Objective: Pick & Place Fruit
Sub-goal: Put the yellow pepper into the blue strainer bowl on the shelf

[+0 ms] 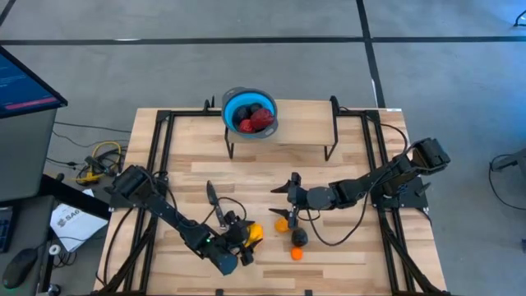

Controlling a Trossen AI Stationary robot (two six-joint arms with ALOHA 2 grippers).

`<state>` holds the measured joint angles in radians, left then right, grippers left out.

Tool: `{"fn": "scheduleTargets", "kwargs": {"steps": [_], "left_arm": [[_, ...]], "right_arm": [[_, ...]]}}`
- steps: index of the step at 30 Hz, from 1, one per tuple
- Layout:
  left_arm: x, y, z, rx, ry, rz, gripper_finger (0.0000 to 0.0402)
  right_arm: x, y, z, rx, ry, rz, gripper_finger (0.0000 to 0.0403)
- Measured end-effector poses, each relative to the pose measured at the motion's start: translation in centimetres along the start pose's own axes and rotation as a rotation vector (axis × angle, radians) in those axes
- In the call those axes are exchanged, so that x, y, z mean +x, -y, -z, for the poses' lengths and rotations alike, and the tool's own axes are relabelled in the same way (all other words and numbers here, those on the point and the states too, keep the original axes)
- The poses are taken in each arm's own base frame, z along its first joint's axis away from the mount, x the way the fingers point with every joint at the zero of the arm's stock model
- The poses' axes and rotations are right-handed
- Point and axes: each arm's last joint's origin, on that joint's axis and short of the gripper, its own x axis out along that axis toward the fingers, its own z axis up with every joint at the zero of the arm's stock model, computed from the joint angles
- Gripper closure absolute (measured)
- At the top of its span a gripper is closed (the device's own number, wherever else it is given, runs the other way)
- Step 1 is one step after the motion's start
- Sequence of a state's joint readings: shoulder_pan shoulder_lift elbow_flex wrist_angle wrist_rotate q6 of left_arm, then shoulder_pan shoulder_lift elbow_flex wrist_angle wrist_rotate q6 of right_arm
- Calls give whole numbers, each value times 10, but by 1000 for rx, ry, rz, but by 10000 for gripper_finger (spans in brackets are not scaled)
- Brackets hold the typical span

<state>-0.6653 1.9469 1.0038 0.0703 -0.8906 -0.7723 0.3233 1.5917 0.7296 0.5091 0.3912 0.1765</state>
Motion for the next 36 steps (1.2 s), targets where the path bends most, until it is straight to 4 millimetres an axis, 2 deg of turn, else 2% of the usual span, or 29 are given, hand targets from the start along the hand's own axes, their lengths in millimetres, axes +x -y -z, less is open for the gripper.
{"fn": "scheduleTargets", "kwargs": {"steps": [7,12,15,18,20,25,28,32,36], "left_arm": [[10,-9,-2,280,-25,-44,101],[20,-24,-3,333,-45,-104,101],[19,-33,-5,343,-51,-117,101],[8,-43,-12,334,-51,-109,101],[-2,-48,-24,288,-23,-89,101],[-27,-67,-49,54,24,-30,101],[-41,-81,-60,-60,0,69,101],[-56,-92,-58,-82,-56,166,101],[-65,-96,-45,-39,-132,121,101]], "right_arm": [[1,1,0,9,1,5,117],[1,1,0,10,1,6,117],[1,1,0,10,1,6,117],[1,1,0,10,1,6,117],[1,1,0,10,1,6,117],[1,1,0,10,1,6,117],[1,1,0,10,1,7,117],[1,1,0,10,1,7,117],[0,1,0,10,1,7,117]]}}
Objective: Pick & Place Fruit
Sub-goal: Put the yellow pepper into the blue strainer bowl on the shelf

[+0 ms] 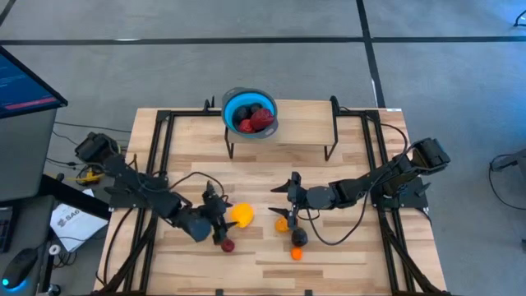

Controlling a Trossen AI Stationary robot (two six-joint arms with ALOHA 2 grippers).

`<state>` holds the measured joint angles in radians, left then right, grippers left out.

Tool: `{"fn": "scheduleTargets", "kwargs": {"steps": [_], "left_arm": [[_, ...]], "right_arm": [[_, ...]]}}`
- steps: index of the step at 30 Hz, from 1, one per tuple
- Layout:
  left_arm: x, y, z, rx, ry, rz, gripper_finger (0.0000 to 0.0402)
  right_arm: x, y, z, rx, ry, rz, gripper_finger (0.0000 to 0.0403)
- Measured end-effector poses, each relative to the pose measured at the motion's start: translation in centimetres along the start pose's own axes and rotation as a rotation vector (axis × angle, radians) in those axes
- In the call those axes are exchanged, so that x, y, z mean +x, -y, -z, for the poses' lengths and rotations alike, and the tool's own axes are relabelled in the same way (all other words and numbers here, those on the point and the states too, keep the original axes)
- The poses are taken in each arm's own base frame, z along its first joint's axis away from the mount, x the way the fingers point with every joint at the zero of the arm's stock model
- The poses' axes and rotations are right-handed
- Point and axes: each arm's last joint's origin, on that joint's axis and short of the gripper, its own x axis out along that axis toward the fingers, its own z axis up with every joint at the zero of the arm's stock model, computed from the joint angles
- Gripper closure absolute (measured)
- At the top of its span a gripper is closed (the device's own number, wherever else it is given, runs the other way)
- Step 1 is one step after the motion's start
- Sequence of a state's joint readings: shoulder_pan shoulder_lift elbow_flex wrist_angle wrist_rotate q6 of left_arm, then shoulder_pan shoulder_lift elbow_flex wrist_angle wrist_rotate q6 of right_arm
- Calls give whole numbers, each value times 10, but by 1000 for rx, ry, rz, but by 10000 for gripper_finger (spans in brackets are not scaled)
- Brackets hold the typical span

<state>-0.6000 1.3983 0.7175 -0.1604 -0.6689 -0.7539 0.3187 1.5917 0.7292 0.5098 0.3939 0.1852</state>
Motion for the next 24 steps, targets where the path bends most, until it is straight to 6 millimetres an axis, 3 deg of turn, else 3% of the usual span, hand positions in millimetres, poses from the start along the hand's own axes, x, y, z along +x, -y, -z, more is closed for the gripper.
{"fn": "scheduleTargets", "kwargs": {"steps": [8,15,24], "left_arm": [[3,-1,25,-128,-8,-124,101],[24,16,42,-234,66,-112,101],[44,21,59,-371,124,-145,101]], "right_arm": [[1,2,0,3,1,8,117],[3,8,-1,9,2,26,117],[3,8,-1,9,2,26,117]]}}
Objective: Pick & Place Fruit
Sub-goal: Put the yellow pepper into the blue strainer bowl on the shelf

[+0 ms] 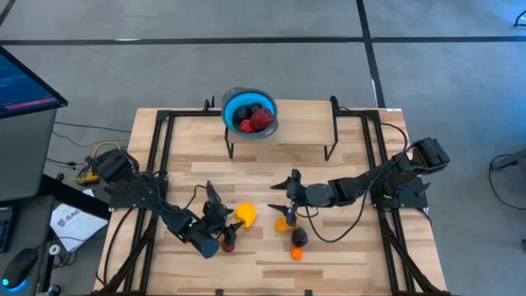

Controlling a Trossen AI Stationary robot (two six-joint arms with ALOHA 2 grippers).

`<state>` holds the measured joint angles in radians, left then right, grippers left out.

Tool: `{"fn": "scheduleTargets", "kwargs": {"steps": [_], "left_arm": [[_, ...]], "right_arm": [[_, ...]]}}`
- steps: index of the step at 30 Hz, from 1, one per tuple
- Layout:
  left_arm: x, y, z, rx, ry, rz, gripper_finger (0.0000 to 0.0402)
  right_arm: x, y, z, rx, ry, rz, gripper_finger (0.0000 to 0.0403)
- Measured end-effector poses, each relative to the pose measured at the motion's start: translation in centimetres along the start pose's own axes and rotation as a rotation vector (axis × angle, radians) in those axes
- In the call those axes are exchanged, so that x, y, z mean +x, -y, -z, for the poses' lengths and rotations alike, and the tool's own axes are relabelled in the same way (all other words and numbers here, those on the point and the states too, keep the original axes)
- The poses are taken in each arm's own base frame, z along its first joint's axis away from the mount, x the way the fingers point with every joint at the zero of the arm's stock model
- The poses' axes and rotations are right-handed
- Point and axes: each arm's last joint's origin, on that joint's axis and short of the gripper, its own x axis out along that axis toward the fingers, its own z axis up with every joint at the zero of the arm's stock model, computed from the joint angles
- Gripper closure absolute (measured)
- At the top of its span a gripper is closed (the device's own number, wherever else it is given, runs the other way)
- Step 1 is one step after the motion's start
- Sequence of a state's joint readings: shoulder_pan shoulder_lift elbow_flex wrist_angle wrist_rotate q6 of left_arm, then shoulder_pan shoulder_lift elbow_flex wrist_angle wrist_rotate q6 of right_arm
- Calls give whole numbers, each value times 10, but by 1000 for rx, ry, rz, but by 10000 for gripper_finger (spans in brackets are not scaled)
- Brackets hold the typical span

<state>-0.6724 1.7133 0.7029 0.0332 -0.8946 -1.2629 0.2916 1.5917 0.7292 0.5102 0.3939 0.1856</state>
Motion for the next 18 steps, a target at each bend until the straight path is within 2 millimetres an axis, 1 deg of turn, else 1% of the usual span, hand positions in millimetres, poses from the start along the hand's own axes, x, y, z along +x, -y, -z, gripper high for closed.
{"fn": "scheduleTargets", "kwargs": {"steps": [5,11,16,18], "left_arm": [[9,6,6,-68,63,27,101],[16,6,2,-188,33,39,101],[22,5,-2,-153,-22,44,101],[22,5,-2,-134,-24,45,101]], "right_arm": [[0,0,0,0,0,0,117],[1,2,1,47,-14,-10,117],[2,3,9,26,-140,-209,118],[9,0,15,12,-168,-270,122]]}}
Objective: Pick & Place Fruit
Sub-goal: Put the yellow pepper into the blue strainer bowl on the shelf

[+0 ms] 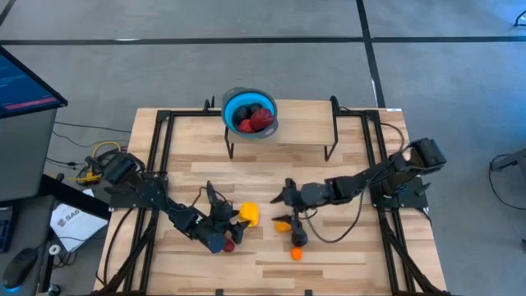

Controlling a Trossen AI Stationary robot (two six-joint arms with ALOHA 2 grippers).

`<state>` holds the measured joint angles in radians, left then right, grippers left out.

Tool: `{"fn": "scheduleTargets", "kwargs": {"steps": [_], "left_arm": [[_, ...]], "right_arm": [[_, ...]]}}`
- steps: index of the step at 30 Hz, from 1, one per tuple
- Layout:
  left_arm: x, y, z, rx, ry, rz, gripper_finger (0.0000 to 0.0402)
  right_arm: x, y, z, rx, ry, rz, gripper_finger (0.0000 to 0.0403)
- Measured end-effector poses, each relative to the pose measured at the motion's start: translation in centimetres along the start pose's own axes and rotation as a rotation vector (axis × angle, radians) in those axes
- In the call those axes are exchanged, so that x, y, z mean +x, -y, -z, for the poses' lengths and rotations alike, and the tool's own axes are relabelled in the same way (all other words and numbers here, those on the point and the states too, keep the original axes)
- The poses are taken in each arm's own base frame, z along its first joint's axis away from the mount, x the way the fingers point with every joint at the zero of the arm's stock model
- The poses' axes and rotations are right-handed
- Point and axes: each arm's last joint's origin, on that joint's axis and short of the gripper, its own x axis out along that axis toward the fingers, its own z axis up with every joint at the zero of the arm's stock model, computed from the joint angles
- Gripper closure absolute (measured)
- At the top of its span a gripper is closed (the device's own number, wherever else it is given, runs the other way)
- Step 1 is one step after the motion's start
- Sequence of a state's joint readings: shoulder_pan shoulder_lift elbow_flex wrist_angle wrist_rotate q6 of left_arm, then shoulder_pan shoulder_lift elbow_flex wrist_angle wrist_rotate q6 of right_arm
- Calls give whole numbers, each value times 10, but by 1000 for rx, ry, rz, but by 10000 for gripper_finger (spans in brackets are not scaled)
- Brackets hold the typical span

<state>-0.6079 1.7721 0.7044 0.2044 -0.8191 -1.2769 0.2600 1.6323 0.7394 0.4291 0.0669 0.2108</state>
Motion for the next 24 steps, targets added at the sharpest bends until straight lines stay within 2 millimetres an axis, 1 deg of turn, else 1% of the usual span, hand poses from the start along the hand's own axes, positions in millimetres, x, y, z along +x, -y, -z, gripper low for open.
{"fn": "scheduleTargets", "kwargs": {"steps": [2,4,5,8,11,15,18,20,24], "left_arm": [[0,0,0,39,0,-1,101],[0,0,-1,93,-7,2,101],[-1,1,-2,125,-19,9,101],[-5,4,-8,214,-71,49,101],[-11,5,-16,276,-103,85,101],[-24,2,-27,263,-114,127,96],[-32,-10,-28,272,-161,146,90],[-39,-15,-31,261,-176,171,87],[-50,-24,-31,236,-190,203,85]], "right_arm": [[7,-1,8,-15,-53,-27,131],[23,-5,5,-23,-47,-48,146],[30,-6,8,-30,-64,-46,156],[55,-7,15,-45,-113,-34,192],[72,-7,11,-44,-142,-25,236],[88,-6,10,-38,-214,-9,296],[96,-7,3,-26,-202,-2,334],[103,-9,0,-4,-188,-4,353],[116,-8,3,57,-196,8,381]]}}
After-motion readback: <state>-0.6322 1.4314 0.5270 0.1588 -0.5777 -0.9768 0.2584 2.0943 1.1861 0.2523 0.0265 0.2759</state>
